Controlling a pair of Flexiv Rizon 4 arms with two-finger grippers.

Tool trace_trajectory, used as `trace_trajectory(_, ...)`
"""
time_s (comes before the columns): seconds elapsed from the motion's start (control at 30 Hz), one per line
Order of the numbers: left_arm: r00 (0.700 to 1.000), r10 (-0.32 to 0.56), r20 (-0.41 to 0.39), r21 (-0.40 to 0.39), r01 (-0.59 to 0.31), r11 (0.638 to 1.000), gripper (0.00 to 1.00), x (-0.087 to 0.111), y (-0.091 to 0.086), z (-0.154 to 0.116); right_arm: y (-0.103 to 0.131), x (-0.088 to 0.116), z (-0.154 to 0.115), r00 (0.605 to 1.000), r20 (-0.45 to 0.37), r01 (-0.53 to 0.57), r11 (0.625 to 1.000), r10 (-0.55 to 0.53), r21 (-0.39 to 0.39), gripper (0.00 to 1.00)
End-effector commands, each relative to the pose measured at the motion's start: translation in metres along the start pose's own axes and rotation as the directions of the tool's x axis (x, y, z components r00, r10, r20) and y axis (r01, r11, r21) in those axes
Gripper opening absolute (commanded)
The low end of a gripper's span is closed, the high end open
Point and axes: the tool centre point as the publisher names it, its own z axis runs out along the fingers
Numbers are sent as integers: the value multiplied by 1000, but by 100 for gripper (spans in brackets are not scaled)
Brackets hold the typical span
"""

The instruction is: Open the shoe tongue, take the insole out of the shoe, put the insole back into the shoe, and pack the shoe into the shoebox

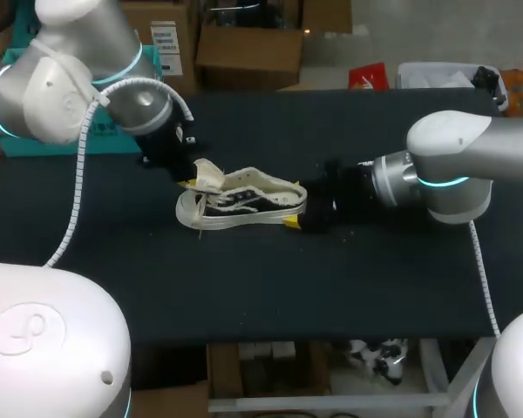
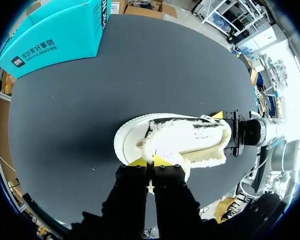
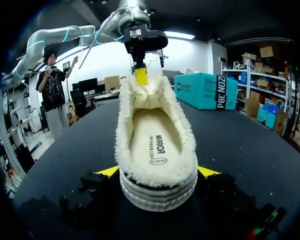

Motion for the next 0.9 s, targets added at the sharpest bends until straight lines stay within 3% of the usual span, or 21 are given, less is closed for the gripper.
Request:
trace_trajectory(0.03, 998, 15, -69, -16, -16, 1000, 0, -17, -7, 9, -8, -2, -4, 1000, -1, -1, 1000, 1, -2, 0)
trace_trajectory(0.1, 995, 50, -83, -16, -52, 999, 5, -11, -6, 4, -8, -2, -4, 1000, -1, -1, 1000, 1, -2, 0)
trace_trajectory(0.17, 993, 88, -76, 8, -88, 996, 44, -2, -4, -6, -8, -2, -4, 1000, -1, -1, 1000, 1, -2, 0)
trace_trajectory(0.2, 991, 111, -73, 22, -109, 994, 53, 3, -2, -13, -8, -2, -4, 1000, -1, -1, 1000, 1, -2, 0)
trace_trajectory(0.27, 987, 151, -61, 55, -147, 988, 86, 15, 3, -27, -8, -2, -4, 1000, -1, -1, 1000, 1, -2, 0)
trace_trajectory(0.3, 986, 159, -54, 77, -154, 985, 91, 20, 5, -34, -8, -2, -4, 1000, -1, -1, 1000, 1, -2, 0)
trace_trajectory(0.43, 975, 221, -24, 137, -216, 967, 78, 43, 9, -59, -8, -2, -4, 1000, -1, -1, 1000, 1, -2, 0)
trace_trajectory(0.5, 966, 258, -8, 154, -254, 955, 64, 55, 9, -69, -8, -2, -4, 1000, -1, -1, 1000, 1, -2, 0)
trace_trajectory(0.57, 951, 310, 21, 176, -308, 935, 31, 68, 10, -77, -8, -2, -4, 1000, -1, -1, 1000, 1, -2, 0)
trace_trajectory(0.6, 940, 339, 41, 184, -341, 922, 0, 74, 10, -80, -8, -2, -4, 1000, -1, -1, 1000, 1, -2, 0)
trace_trajectory(0.7, 896, 429, 110, 199, -443, 874, 0, 91, 8, -86, -8, -2, -4, 1000, -1, -1, 1000, 1, -2, 0)
trace_trajectory(0.77, 845, 515, 143, 168, -533, 829, 0, 99, 7, -85, -8, -2, -4, 1000, -1, -1, 1000, 1, -2, 0)
trace_trajectory(0.8, 791, 597, 136, 118, -611, 783, 0, 103, 6, -83, -8, -2, -4, 1000, -1, -1, 1000, 1, -2, 0)
trace_trajectory(0.87, 615, 789, -10, 16, -789, 615, 0, 108, 3, -80, -8, -2, -4, 1000, -1, -1, 1000, 1, -2, 0)
trace_trajectory(0.9, 459, 881, -109, -11, -887, 461, 0, 108, 4, -78, -8, -2, -4, 1000, -1, -1, 1000, 1, -2, 0)
